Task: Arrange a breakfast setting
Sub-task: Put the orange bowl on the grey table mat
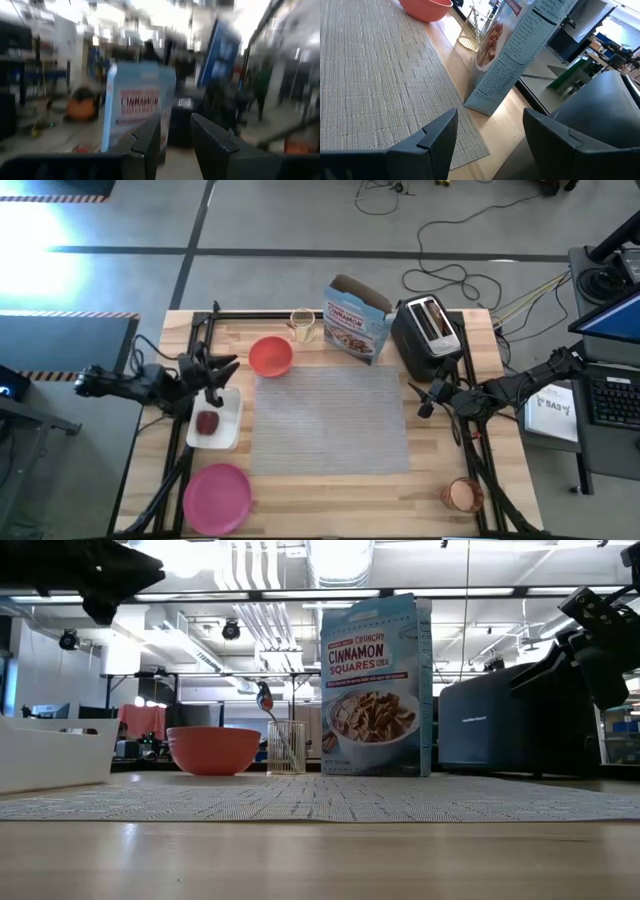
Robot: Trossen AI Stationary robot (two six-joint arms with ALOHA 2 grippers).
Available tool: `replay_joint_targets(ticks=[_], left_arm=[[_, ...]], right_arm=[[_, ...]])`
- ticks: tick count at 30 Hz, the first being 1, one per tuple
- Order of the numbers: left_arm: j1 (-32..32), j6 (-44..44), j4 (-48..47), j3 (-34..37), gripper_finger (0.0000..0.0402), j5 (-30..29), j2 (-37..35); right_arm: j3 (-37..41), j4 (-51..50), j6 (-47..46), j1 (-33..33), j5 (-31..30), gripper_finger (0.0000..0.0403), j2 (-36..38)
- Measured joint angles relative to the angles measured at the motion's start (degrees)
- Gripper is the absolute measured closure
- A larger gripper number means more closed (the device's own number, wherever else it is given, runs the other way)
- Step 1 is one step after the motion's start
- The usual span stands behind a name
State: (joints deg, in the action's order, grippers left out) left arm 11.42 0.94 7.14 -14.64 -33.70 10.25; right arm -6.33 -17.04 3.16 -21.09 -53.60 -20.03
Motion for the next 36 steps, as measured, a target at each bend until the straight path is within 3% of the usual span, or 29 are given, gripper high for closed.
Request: replay_joint_targets(ticks=[5, 8, 27, 36], left_arm=[[0.0, 4.5, -19.5, -11.9, 0.0310, 0.0, 7.5], [0.0, 6.0, -24.6, -16.1, 0.0309, 1.5, 11.0], [0.0, 6.8, -20.1, -17.4, 0.0209, -0.1, 24.1], [0.0, 5.3, -20.2, -17.5, 0.0117, 0.1, 28.3]], right_arm=[[0.0, 0.0, 0.0, 0.0, 0.0, 0.0188, 0.0], [0.0, 0.0, 0.0, 0.0, 0.0, 0.0188, 0.0], [0.0, 0.0, 0.0, 0.0, 0.0, 0.0188, 0.0], [0.0, 0.0, 0.0, 0.0, 0.0, 0.0188, 0.0]])
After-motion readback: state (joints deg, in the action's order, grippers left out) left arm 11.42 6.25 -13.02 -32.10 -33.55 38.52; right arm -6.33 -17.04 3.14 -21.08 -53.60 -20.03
